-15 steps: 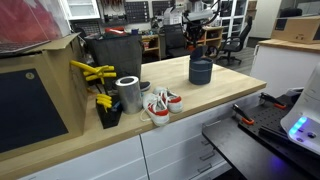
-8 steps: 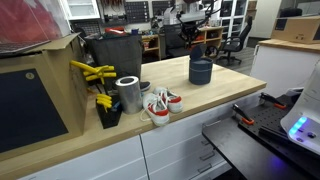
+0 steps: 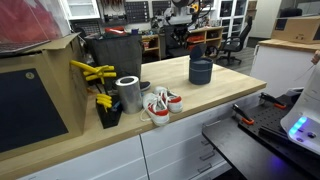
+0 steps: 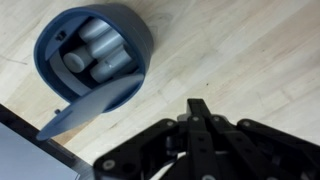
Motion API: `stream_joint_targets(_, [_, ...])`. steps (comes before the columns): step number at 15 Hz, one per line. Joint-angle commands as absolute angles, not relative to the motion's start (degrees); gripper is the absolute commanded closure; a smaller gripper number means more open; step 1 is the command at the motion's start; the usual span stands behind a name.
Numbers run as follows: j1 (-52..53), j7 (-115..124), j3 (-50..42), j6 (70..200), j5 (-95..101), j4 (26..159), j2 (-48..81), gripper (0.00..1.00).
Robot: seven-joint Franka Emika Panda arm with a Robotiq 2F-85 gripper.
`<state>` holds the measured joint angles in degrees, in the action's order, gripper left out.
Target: Fully open the bin
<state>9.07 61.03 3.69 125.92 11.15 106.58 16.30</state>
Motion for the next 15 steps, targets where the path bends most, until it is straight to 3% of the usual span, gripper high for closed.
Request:
stream_joint_targets(1, [10.57, 62.56, 1.75, 123.06, 12.46, 99.20, 20.65, 1.00])
stream_joint_targets(15, [9.70, 42.49, -0.19, 101.11, 13.71, 87.92, 25.66, 1.00])
